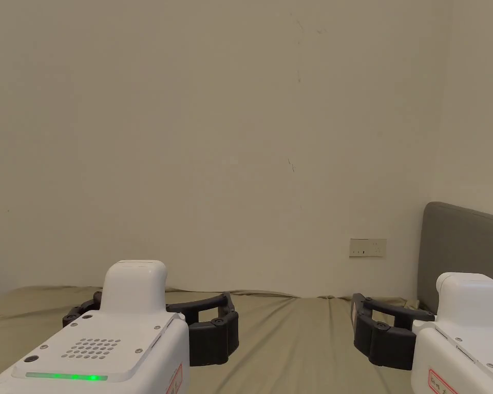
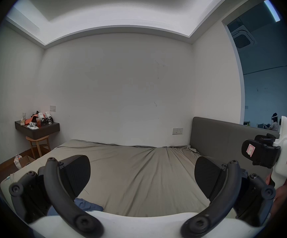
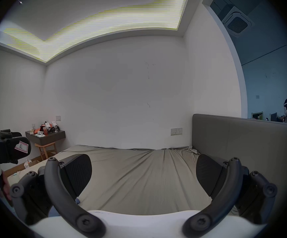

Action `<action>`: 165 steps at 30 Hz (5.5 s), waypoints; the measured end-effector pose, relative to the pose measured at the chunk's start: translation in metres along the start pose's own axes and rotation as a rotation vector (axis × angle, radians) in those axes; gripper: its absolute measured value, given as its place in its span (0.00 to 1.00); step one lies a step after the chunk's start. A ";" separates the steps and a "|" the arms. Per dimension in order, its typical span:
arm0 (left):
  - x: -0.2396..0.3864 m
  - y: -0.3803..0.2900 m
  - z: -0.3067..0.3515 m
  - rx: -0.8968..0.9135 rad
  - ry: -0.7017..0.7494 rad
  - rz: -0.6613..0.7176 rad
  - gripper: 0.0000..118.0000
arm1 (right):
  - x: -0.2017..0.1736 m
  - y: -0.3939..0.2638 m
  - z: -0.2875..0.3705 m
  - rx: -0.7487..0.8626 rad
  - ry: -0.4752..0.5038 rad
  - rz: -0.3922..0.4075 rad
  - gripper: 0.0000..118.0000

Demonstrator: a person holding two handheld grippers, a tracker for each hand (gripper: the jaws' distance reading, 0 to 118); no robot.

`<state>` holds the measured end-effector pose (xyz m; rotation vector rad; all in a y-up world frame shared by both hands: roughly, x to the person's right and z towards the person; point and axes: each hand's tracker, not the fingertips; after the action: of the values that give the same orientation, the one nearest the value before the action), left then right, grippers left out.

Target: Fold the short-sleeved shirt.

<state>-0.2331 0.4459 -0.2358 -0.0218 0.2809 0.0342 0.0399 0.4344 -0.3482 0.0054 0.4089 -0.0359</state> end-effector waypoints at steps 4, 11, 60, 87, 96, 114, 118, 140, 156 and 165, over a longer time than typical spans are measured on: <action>0.000 0.000 0.000 0.001 0.001 0.005 1.00 | -0.001 0.000 0.000 -0.001 0.001 -0.001 1.00; -0.001 0.000 0.000 0.000 0.003 0.005 1.00 | -0.003 0.000 0.000 0.005 0.000 0.003 1.00; -0.001 -0.008 0.004 0.027 -0.048 -0.029 0.08 | 0.005 -0.002 0.002 -0.041 0.029 -0.030 0.02; -0.239 -0.046 0.149 -0.214 0.713 0.062 0.08 | -0.307 -0.083 -0.042 -0.221 0.837 0.065 0.02; -0.272 -0.137 0.004 -0.488 0.386 0.171 0.08 | -0.286 -0.133 -0.076 -0.371 0.728 0.144 0.02; -0.273 -0.376 -0.182 -1.002 0.276 0.203 1.00 | -0.175 -0.223 -0.097 -0.672 0.535 0.242 0.02; -0.267 -0.377 -0.180 -1.059 0.259 0.184 1.00 | -0.168 -0.223 -0.098 -0.683 0.528 0.224 0.02; -0.171 -0.214 -0.194 -0.719 0.079 0.256 0.04 | -0.036 -0.150 -0.060 -0.524 0.202 0.034 0.02; 0.192 -0.148 -0.189 -0.715 -0.597 0.200 0.04 | 0.121 -0.037 0.089 -0.241 -0.206 0.019 0.02; 0.256 -0.271 -0.164 -1.007 -0.559 0.046 0.48 | 0.133 -0.030 0.121 -0.189 -0.241 0.027 0.02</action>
<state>-0.0231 0.1783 -0.4597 -0.9918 -0.3190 0.2205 0.2084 0.3979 -0.2899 -0.1786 0.1703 0.0290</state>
